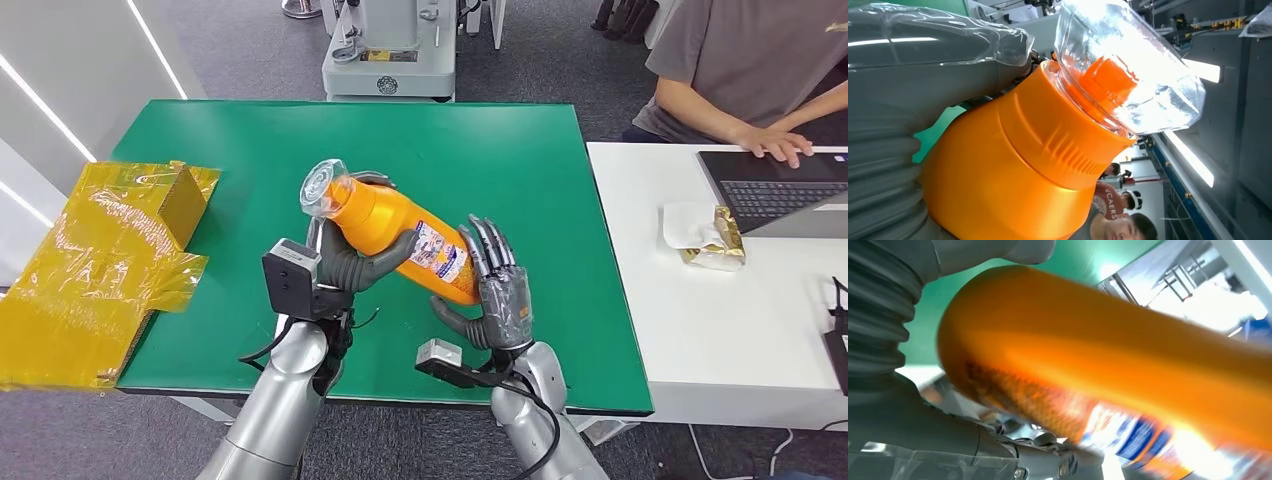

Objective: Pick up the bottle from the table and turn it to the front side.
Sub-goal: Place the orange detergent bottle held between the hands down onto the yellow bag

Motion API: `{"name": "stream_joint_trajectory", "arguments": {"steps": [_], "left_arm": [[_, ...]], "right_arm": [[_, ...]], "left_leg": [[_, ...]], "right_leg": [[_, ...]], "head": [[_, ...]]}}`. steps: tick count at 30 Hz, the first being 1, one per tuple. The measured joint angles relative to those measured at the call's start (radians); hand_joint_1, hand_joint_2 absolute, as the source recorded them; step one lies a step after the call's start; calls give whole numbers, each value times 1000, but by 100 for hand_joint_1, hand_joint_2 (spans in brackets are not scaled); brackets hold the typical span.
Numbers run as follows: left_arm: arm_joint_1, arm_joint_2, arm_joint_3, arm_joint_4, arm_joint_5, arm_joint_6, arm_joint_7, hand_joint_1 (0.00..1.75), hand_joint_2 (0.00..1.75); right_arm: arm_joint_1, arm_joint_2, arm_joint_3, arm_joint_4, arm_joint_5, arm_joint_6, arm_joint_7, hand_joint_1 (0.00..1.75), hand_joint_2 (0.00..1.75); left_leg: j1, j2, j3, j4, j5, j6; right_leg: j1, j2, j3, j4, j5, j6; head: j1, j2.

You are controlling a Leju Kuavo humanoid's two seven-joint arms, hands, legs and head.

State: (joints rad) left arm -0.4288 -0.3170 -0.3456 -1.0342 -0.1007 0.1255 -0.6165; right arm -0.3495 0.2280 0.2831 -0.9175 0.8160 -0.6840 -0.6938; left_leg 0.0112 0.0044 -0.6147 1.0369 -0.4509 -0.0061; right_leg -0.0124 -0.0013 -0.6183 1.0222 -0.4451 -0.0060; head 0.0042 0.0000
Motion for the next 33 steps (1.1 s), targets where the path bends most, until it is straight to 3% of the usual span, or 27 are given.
{"name": "stream_joint_trajectory", "arguments": {"steps": [4,11,21,26,30,33], "left_arm": [[0,1,0,0,4,22,0,175,175],[5,7,0,-16,-6,55,4,175,175],[8,15,0,-22,-70,114,5,175,175],[8,30,2,-20,-158,213,-2,175,175],[0,54,5,-8,-266,331,7,175,175],[-10,72,6,3,-296,366,10,175,175]], "right_arm": [[38,0,55,-36,-153,0,-1,0,175],[131,4,112,-161,-159,0,-7,0,175],[300,0,203,-549,-282,0,-9,0,175],[352,-25,248,-707,-280,0,-9,0,175],[373,-45,270,-763,-268,0,-9,0,175],[384,-54,279,-782,-265,0,-9,0,175]], "left_leg": [[0,0,0,0,0,0],[0,0,0,0,0,0],[0,-1,-1,0,-1,0],[0,-1,-1,0,-1,0],[0,0,0,0,-1,0],[0,-1,0,0,0,0]], "right_leg": [[0,0,0,0,0,0],[0,0,0,0,0,0],[0,-1,0,0,-1,0],[0,-1,0,0,-1,0],[0,-1,0,0,-1,0],[0,-1,0,0,-1,0]], "head": [[0,0],[0,0],[0,0],[0,0],[0,0],[0,0]]}}
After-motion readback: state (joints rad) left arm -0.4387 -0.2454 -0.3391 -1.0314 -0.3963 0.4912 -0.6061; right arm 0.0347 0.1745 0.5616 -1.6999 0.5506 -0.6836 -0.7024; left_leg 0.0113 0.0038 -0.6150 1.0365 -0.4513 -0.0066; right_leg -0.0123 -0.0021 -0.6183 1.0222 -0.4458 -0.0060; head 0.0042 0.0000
